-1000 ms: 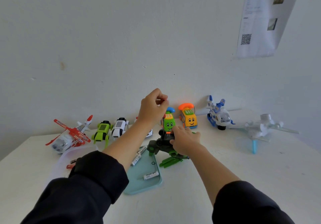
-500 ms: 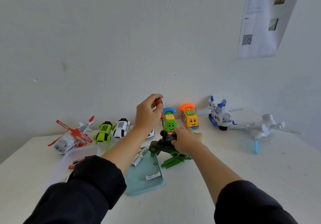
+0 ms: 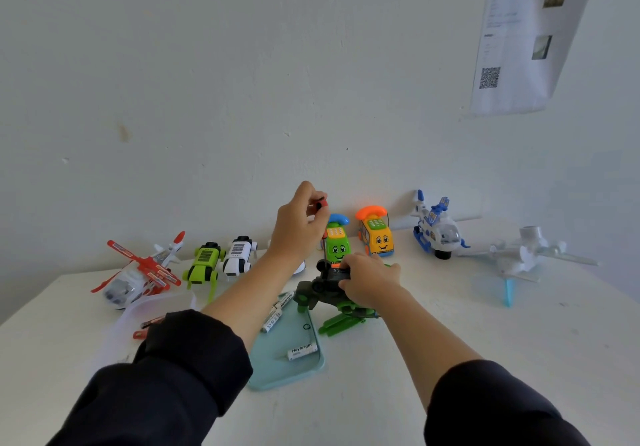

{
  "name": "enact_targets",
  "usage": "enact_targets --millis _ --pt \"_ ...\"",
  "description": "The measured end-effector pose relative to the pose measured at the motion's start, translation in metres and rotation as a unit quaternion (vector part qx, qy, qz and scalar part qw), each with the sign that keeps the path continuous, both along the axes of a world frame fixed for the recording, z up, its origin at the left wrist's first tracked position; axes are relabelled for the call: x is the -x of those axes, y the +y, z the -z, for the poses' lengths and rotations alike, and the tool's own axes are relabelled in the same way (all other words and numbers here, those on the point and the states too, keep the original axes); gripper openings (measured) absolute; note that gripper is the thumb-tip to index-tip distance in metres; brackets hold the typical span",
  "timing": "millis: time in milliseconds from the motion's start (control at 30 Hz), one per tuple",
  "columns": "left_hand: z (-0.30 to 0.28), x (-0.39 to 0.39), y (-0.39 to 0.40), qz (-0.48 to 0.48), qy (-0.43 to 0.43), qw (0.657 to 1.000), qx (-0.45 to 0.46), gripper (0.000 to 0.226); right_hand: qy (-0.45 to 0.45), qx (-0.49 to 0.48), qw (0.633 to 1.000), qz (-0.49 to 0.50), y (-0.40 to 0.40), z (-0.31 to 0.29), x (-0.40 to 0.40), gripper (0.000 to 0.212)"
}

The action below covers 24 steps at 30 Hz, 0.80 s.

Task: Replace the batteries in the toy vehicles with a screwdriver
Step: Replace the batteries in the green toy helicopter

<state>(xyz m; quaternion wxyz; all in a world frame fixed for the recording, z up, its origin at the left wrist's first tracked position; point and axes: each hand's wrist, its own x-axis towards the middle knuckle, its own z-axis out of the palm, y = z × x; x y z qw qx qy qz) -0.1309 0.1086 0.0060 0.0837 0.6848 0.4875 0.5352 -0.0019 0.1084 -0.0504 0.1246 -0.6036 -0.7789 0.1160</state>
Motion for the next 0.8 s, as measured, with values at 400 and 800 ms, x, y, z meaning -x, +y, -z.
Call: enact_targets --millis 400,800 --pt "-0.007 0.003 0.003 -0.044 0.053 0.997 -0.019 0.007 0.0 -0.001 1.0 0.0 -0.003 -0.001 0.0 0.026" --pt "-0.014 0.018 -0.005 0.024 0.012 0.996 0.091 0.024 -0.008 0.0 1.0 -0.004 -0.005 -0.003 -0.002 0.028"
